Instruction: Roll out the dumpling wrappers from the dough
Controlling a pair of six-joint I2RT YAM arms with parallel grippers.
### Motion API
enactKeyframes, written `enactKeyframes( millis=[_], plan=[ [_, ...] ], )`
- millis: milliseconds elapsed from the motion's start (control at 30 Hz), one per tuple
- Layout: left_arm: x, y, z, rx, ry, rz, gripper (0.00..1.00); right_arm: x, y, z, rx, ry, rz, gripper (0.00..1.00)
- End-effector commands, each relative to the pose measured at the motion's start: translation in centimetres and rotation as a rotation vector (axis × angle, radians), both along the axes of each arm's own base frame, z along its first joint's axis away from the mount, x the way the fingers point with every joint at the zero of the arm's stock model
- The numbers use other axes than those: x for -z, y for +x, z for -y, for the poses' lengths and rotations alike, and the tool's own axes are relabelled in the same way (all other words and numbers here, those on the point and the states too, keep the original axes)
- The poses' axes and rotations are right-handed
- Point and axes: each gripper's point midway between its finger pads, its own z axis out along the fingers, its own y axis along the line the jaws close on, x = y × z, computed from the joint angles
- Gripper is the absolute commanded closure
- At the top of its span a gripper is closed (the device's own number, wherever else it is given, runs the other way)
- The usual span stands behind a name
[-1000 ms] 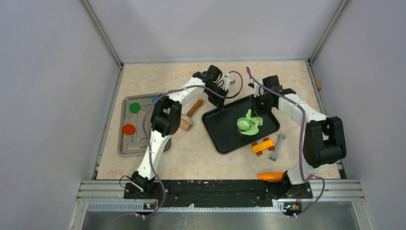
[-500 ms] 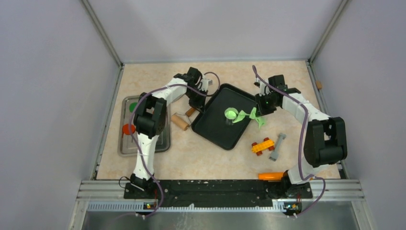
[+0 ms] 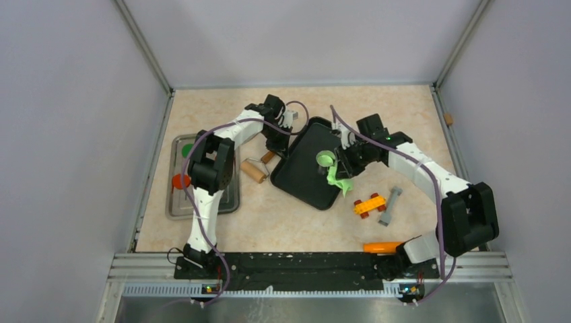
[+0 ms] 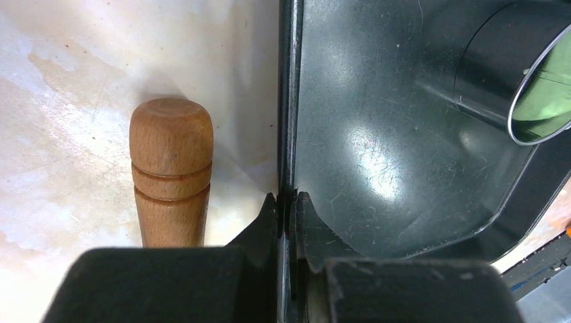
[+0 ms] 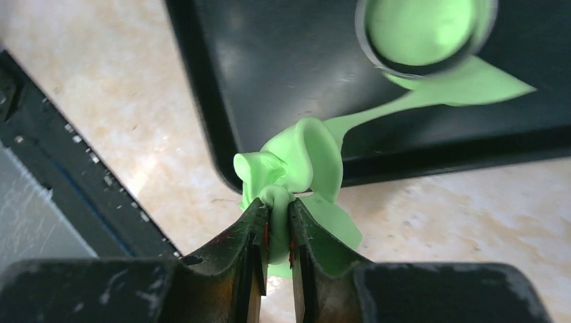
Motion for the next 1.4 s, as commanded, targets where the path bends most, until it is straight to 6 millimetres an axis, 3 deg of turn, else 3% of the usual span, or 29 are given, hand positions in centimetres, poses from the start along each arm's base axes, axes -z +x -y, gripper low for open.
enactKeyframes(
  millis=[0,167,400,533,700,867,1033,1167,1300,1367],
  plan=[
    [-1.3,0.5,0.5,-0.035,-0.021,0.021,1.0,-3.0,-2.5,-3.3,-0.159,0.086,0.032,0.8],
    [-1.4,0.6,0.8,-0.036,-0.033,0.024,1.0,-4.2,-2.6,-5.9,-0.226,0.138,0.049,0.8],
    [-1.7,0.5,0.7,-0.022,-0.032,0.029,1.0,-6.7,-0.4,-8.7,-0.267,0.18,0.095,0.8],
    [-1.8,0.3,0.5,-0.016,-0.025,0.03,1.0,-5.6,0.3,-7.3,-0.286,0.081,0.145,0.75],
    [-2.1,0.2,0.4,-0.001,-0.024,0.04,1.0,-4.3,0.9,-3.6,-0.425,-0.042,0.262,0.7],
    [-2.3,-0.2,0.6,0.029,-0.044,0.033,1.0,-3.1,3.8,0.1,-0.521,-0.063,0.376,0.64],
    [-2.1,-1.1,1.0,0.057,-0.077,0.004,1.0,-0.4,6.3,1.1,-0.657,-0.132,0.418,0.56],
    [-1.9,-1.5,1.0,0.071,-0.087,-0.008,1.0,1.1,8.0,0.9,-0.755,-0.151,0.451,0.41],
    [-2.0,-1.8,1.1,0.078,-0.096,-0.015,1.0,2.6,10.1,1.1,-0.794,-0.2,0.501,0.17],
    [-1.9,-1.8,1.2,0.079,-0.098,-0.017,1.0,3.2,10.9,1.3,-0.809,-0.216,0.516,0.13]
  ],
)
